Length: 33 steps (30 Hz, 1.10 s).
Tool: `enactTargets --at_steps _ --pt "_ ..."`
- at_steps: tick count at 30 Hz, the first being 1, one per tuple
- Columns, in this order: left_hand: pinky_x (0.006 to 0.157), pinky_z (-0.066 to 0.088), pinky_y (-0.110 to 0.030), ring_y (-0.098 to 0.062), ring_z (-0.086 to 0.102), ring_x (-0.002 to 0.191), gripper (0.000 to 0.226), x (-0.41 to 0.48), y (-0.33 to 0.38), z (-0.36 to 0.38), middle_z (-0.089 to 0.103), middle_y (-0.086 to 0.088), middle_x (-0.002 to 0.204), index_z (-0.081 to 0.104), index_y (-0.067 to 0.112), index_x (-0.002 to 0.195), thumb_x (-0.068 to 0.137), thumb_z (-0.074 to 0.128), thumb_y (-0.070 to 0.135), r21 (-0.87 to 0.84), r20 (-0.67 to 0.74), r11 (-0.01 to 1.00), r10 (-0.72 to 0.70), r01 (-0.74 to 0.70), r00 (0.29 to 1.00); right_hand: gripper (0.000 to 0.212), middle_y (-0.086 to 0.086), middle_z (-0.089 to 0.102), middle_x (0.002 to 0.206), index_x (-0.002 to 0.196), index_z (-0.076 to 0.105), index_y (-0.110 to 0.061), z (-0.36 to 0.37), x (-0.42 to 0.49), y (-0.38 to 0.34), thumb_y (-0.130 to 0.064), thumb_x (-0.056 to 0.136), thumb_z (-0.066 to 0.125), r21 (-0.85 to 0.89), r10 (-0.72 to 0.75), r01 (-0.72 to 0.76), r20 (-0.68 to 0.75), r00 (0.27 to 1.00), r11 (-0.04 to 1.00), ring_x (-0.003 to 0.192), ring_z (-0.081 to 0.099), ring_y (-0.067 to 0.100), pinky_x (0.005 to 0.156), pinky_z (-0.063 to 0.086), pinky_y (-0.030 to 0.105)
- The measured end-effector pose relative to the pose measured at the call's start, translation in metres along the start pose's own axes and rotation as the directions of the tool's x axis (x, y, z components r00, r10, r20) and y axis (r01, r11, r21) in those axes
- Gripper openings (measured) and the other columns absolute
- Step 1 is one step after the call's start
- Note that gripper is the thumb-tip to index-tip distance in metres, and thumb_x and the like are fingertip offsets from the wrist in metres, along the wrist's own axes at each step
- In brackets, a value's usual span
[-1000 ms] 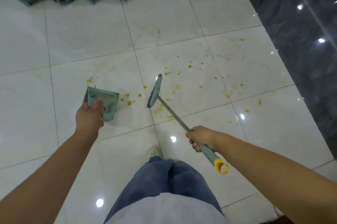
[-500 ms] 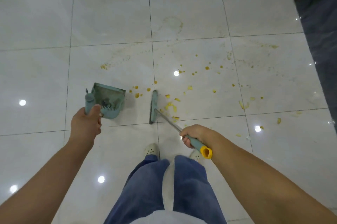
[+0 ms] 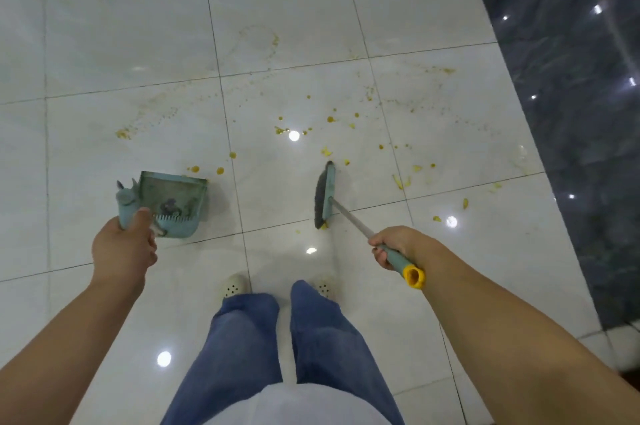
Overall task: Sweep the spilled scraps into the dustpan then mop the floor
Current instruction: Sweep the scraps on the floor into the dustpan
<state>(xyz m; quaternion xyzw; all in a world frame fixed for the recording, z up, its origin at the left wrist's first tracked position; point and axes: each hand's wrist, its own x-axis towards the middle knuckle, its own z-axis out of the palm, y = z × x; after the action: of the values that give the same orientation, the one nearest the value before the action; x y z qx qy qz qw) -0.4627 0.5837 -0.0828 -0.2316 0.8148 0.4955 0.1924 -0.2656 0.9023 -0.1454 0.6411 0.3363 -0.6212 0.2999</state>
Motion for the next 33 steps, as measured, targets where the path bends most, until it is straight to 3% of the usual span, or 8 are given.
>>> enactTargets --at_steps 3,7,12,19,23,28,33 --pt "0.038 0.03 -0.016 -0.015 0.034 0.051 0.026 -0.013 0.003 0.013 0.04 -0.005 0.062 0.045 0.016 0.068 0.092 0.047 0.022 0.017 0.036 0.999 0.027 -0.028 0.999 0.009 0.006 0.039 0.058 0.086 0.046 -0.001 -0.033 -0.001 0.003 -0.002 0.095 0.046 -0.023 -0.013 0.011 -0.082 0.997 1.0 0.022 0.035 0.009 0.028 0.034 0.012" --pt "0.039 0.032 -0.019 -0.016 0.034 0.052 0.027 -0.025 0.009 0.028 0.04 -0.005 0.063 0.044 0.015 0.068 0.095 0.046 0.021 0.008 0.057 0.999 0.051 -0.052 0.997 0.011 0.007 0.038 0.052 0.082 0.047 -0.001 -0.064 -0.01 0.001 0.001 0.094 0.047 -0.057 -0.033 0.026 -0.125 0.992 0.998 0.022 0.034 0.01 0.027 0.033 0.011" --pt "0.031 0.028 -0.008 -0.016 0.034 0.052 0.024 -0.031 0.014 0.044 0.041 -0.007 0.064 0.047 0.013 0.071 0.093 0.047 0.021 0.025 0.076 0.999 0.041 -0.043 0.996 0.019 0.004 0.04 0.039 0.076 0.046 -0.003 -0.061 -0.017 -0.018 0.0 0.094 0.045 -0.068 -0.057 0.055 -0.032 0.998 0.996 0.023 0.035 0.009 0.027 0.031 0.01" --pt "0.032 0.028 -0.009 -0.016 0.033 0.05 0.021 -0.035 0.026 0.063 0.041 -0.007 0.063 0.048 0.01 0.078 0.095 0.049 0.023 0.029 0.127 0.999 0.037 -0.041 0.991 0.029 0.003 0.038 0.031 0.068 0.041 -0.007 -0.009 0.001 -0.069 -0.001 0.096 0.044 -0.049 -0.103 0.109 0.109 0.989 0.993 0.02 0.033 0.008 0.026 0.03 0.009" --pt "0.032 0.028 -0.012 -0.016 0.03 0.049 0.024 -0.039 0.029 0.078 0.039 -0.006 0.062 0.047 0.012 0.074 0.095 0.049 0.023 0.022 0.152 0.999 0.037 -0.041 0.988 0.029 0.004 0.04 0.033 0.069 0.041 -0.008 -0.008 0.012 -0.093 -0.004 0.097 0.042 0.111 -0.109 0.09 0.182 0.977 0.99 0.019 0.035 0.008 0.026 0.031 0.009" --pt "0.031 0.026 -0.013 -0.015 0.029 0.049 0.025 -0.042 0.034 0.099 0.038 -0.006 0.062 0.045 0.013 0.072 0.095 0.049 0.023 0.016 0.189 0.999 0.031 -0.035 0.981 0.022 0.006 0.041 0.052 0.076 0.042 -0.005 -0.04 0.017 -0.09 -0.005 0.097 0.041 0.424 -0.107 0.017 0.188 0.976 0.905 0.021 0.038 0.01 0.026 0.034 0.011" --pt "0.032 0.025 -0.012 -0.015 0.029 0.049 0.023 -0.045 0.041 0.121 0.038 -0.006 0.061 0.045 0.013 0.074 0.095 0.049 0.021 0.002 0.217 1.0 0.023 -0.024 0.976 0.019 0.003 0.034 0.063 0.079 0.041 -0.006 -0.057 0.004 -0.088 -0.001 0.097 0.038 0.43 -0.139 0.062 0.15 0.979 0.901 0.022 0.037 0.009 0.026 0.034 0.011"
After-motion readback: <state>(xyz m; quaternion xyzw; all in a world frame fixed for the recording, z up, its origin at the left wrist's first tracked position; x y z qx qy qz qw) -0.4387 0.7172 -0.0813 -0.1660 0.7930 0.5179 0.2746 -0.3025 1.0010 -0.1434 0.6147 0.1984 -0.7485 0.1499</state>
